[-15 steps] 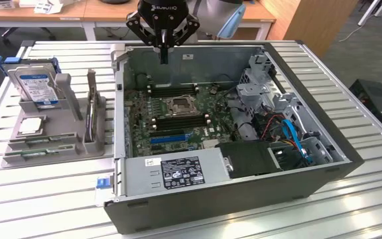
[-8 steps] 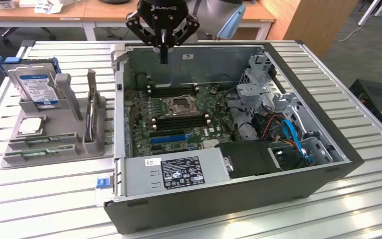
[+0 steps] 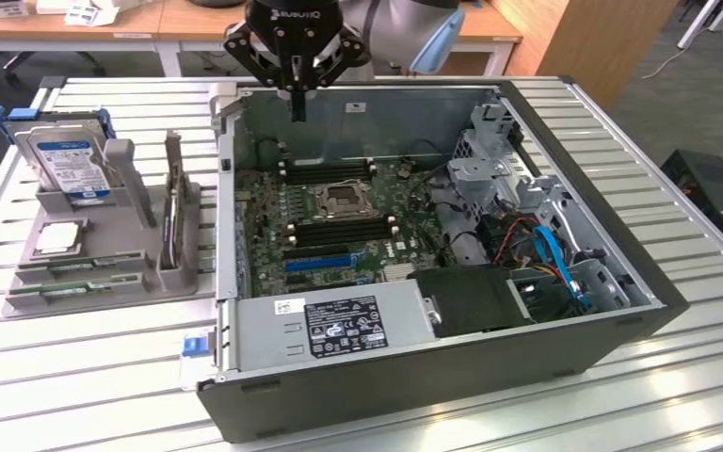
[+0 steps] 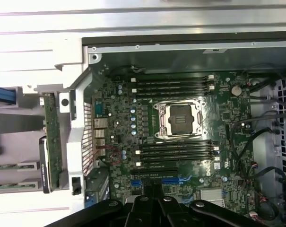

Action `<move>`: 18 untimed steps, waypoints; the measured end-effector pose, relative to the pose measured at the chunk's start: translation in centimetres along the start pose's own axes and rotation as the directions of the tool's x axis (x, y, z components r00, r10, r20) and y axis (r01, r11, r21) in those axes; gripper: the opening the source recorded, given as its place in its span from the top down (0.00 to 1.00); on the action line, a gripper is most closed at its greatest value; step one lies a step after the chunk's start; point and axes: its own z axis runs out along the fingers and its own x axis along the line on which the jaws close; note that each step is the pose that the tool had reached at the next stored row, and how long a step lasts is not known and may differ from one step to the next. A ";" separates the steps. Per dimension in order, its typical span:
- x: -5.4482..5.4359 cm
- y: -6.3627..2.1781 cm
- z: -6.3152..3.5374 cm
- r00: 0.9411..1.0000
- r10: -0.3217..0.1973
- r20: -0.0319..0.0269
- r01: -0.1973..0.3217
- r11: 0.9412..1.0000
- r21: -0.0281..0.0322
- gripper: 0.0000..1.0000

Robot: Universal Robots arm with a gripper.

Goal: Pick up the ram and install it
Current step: 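Reach for the ram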

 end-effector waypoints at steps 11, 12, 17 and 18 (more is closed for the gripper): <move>3.9 -0.29 -0.09 1.000 0.000 0.000 0.000 1.000 0.000 0.89; 4.2 -0.31 -0.10 1.000 0.000 0.000 0.000 1.000 0.000 0.89; 6.0 -0.45 -0.14 1.000 0.000 0.000 0.000 1.000 0.000 0.89; 6.4 -0.48 -0.15 1.000 0.000 0.000 0.000 1.000 0.000 0.89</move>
